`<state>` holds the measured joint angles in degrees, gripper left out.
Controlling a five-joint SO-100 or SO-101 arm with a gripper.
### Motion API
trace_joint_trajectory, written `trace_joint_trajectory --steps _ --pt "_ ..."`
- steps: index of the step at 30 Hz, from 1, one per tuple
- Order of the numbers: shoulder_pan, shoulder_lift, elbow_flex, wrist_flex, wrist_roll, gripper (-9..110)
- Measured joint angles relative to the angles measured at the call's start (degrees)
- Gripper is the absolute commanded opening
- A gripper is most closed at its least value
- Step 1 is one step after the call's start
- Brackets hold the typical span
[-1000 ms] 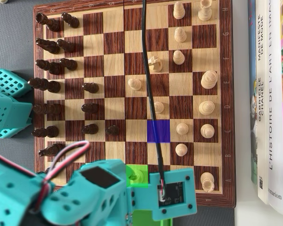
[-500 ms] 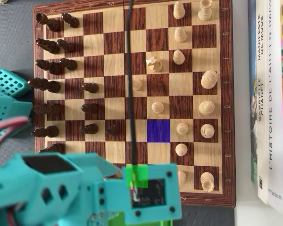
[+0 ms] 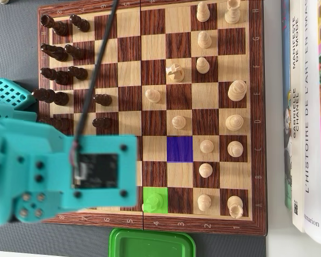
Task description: Play chess
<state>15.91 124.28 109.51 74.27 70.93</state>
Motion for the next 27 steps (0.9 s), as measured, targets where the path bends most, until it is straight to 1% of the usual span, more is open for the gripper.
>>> trace_joint_trajectory --steps 9,14,17,22,27 --pt "-5.45 17.14 14.85 -9.93 6.06 14" --pt "-7.91 25.4 22.85 -17.58 6.77 14" --pt "-9.76 29.62 26.72 -23.73 7.21 14" --pt "-12.66 35.51 33.57 -35.24 11.6 14" --pt "-14.59 41.75 40.52 -47.64 13.8 14"
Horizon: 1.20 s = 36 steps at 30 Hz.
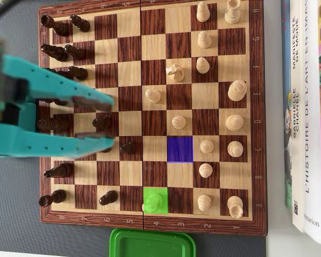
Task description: Play chess
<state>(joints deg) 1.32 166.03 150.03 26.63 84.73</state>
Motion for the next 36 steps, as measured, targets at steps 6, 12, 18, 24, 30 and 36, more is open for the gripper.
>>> trace_joint_trajectory --steps 6,12,18,24,30,36 --pt "-0.62 7.82 9.05 -16.52 0.18 14" --pt "-0.62 14.5 16.88 -32.17 0.18 14" --pt "-0.62 20.3 23.73 -47.2 0.18 14" --pt "-0.53 25.05 29.36 -61.96 0.18 14" --pt "-0.53 25.31 29.88 -76.64 0.18 14" --pt "-0.53 25.31 29.88 -90.0 0.18 14"
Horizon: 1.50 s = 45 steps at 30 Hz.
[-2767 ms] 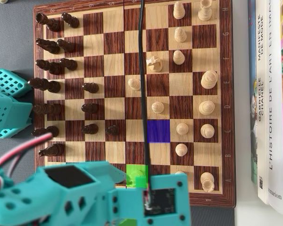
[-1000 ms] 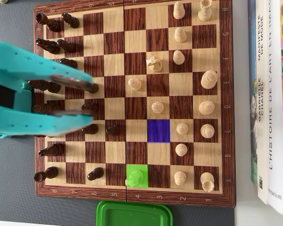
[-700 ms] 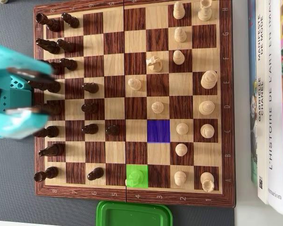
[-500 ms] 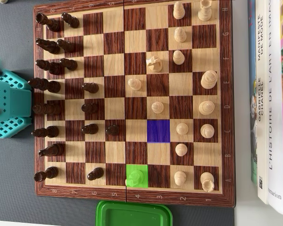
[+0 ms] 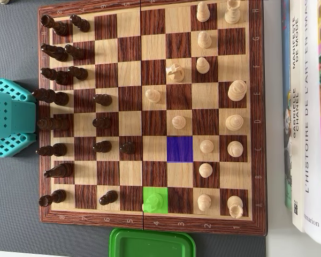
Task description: Play chess
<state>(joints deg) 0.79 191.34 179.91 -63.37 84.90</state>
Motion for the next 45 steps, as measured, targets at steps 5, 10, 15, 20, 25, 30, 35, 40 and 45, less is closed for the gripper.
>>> trace_joint_trajectory --steps 5,10,15,20,25,30,35,40,45 --pt "0.0 0.09 0.0 -11.16 0.0 14" --pt "0.35 1.14 0.0 -21.62 0.0 14" --pt "0.09 1.14 0.0 -28.83 0.0 14" --pt "0.09 1.14 0.0 -34.37 0.0 14" --pt "0.09 1.14 0.0 -39.29 0.09 14" --pt "0.09 1.14 0.0 -39.99 0.09 14" --pt "0.09 1.14 0.0 -39.99 0.09 14" --pt "0.09 1.14 0.0 -39.99 0.09 14" --pt "0.18 1.14 0.0 -39.99 0.09 14"
